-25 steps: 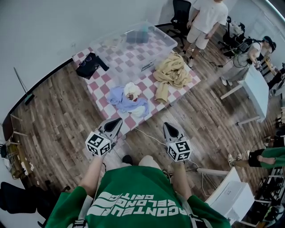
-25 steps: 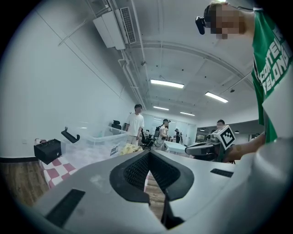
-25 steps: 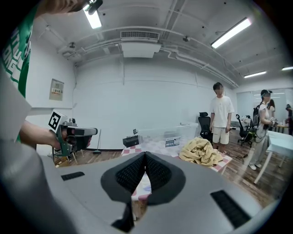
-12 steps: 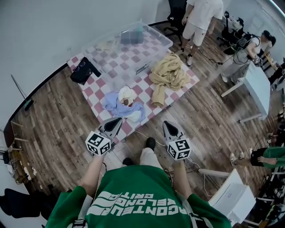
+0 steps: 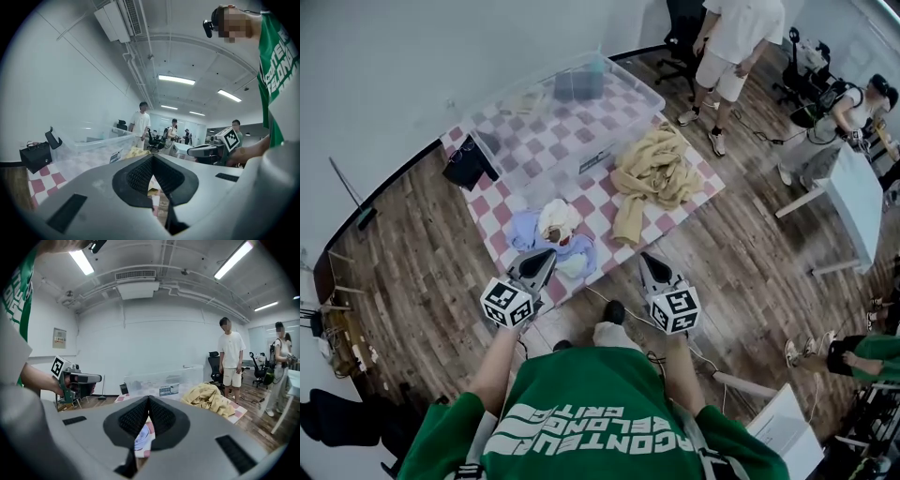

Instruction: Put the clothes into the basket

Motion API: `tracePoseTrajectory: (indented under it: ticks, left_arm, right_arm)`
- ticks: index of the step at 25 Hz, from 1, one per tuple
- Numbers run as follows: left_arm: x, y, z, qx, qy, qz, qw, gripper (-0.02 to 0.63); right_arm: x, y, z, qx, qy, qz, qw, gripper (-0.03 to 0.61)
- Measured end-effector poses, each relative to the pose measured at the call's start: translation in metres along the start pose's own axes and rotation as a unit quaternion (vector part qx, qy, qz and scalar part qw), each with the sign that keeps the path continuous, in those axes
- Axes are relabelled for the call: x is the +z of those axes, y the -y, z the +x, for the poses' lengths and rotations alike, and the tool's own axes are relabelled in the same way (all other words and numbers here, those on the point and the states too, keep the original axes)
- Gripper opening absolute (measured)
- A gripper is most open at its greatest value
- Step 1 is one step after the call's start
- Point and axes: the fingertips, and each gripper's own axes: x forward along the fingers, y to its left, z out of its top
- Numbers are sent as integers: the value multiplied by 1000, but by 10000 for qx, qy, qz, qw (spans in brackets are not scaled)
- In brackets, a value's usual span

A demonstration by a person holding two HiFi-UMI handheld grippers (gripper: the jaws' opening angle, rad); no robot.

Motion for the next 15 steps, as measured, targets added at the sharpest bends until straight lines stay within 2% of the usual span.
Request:
tracePoseTrajectory:
  ticks: [15]
  left_arm:
    - [0,-14,61,735,-90,-167,9971,2]
  right_arm:
    - [6,63,54,896,-209,-161,9956,9]
